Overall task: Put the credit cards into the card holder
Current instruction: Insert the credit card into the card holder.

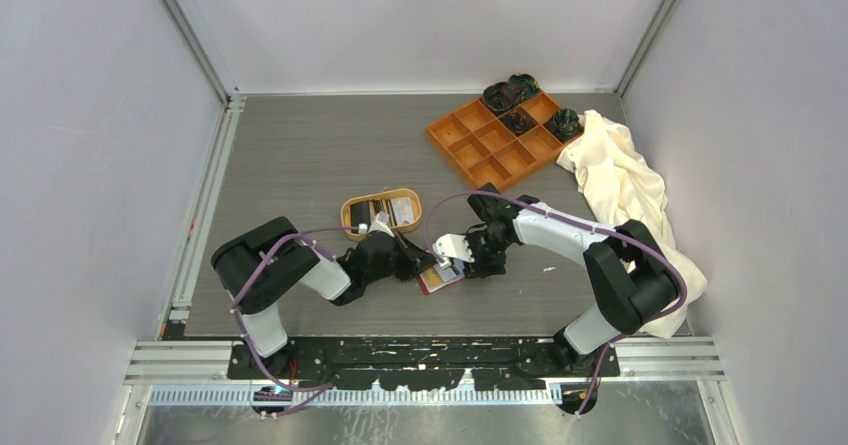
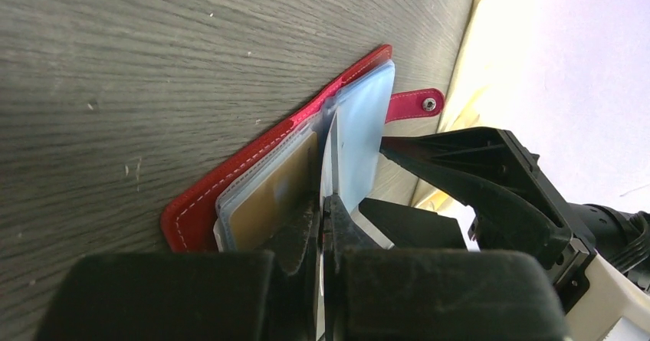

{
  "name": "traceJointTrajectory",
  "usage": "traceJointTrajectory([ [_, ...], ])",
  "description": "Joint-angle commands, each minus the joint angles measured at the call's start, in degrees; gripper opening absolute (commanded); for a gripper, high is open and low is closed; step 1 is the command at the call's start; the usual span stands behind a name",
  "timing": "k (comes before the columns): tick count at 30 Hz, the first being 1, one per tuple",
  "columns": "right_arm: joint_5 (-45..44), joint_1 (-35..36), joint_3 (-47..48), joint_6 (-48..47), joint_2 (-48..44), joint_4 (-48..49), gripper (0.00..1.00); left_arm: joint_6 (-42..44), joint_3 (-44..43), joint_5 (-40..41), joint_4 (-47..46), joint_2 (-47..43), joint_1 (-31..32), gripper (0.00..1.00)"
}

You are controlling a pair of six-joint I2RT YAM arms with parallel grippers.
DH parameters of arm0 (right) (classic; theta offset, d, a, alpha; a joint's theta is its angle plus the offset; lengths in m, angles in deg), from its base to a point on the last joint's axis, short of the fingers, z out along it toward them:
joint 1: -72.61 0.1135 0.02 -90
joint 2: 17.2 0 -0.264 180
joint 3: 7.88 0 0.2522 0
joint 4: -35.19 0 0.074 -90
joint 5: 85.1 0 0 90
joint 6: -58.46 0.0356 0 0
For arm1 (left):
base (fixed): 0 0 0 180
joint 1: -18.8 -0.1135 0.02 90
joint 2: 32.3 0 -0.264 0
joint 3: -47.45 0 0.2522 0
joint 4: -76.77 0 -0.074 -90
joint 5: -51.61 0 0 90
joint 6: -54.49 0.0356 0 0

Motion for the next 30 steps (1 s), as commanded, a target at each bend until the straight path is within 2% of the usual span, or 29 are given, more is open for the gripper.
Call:
traceJointTrajectory([
  [1, 1.0, 0.7, 1.3, 0.5, 0.1, -0.1, 0.58, 1.1, -1.1, -1.3, 14.9, -2.0, 0.5, 0.0],
  [16, 0.5, 1.6, 1.2, 0.8, 0.9, 0.2, 0.58, 3.5, -2.9, -2.5, 20.3, -6.2, 0.5, 0.0],
  [30, 0.5, 2.0, 1.2, 0.9, 0.8, 0.3, 0.58, 4.1, -6.6, -4.3, 17.9, -0.5, 0.3, 0.0],
])
